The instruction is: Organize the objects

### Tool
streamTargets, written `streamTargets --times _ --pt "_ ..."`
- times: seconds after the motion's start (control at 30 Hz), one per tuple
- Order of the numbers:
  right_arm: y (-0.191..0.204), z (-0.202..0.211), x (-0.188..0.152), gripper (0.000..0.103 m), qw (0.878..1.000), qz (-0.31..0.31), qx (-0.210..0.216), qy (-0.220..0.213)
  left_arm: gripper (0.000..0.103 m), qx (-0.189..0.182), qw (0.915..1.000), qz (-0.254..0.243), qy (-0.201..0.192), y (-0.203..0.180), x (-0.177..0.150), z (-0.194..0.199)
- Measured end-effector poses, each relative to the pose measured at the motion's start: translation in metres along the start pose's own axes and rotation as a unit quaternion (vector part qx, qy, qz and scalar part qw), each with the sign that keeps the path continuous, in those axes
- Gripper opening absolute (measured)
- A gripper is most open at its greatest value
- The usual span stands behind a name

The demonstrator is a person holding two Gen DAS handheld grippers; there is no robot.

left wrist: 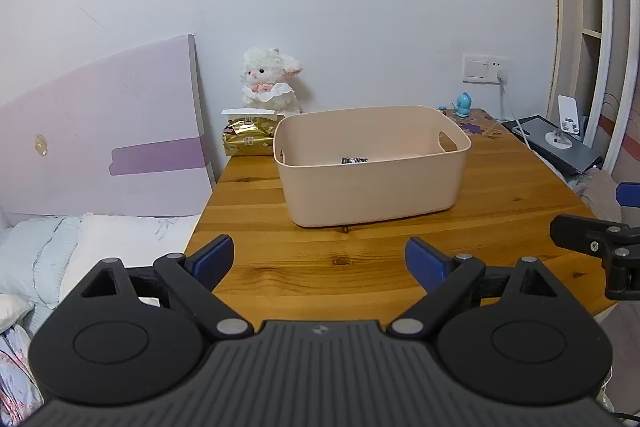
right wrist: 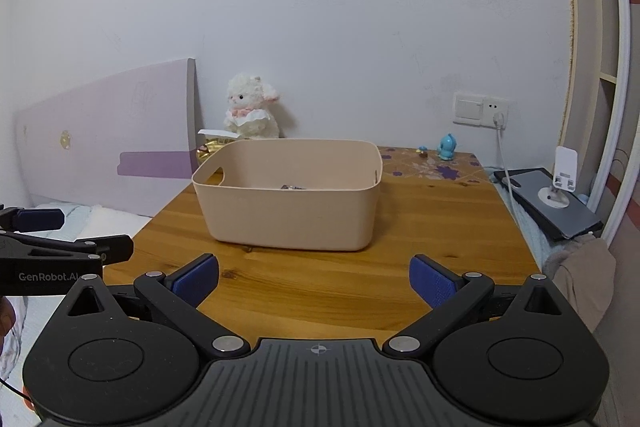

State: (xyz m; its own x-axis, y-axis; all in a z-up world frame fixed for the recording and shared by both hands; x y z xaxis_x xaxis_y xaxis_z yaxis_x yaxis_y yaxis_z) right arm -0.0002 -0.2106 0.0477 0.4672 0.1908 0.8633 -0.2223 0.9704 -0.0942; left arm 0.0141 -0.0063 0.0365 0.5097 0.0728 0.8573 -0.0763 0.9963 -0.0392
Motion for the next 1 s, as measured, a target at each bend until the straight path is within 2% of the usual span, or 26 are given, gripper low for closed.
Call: streamTargets --times 0.6,1.0 --pt "-0.009 0.029 -0.013 0.103 0.999 0.016 -0.043 0.011 0.093 -0.012 0.9997 -0.021 0.000 -0.012 -0.014 0.021" --pt "-0.010 0.027 -0.015 0.103 0.999 0.009 -0.033 0.014 0.093 -0.014 0.9997 -0.022 0.004 -0.012 -0.018 0.020"
Point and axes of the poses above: each gripper's, at about its wrist camera, not at the fingertips, and z roughly against the way its jaws point, y to its left, x to its top, the point moved 7 cm from there along -z, roughly the way its jaws point, and after that the axes turned 9 degrees about z, right-handed, at the moved point
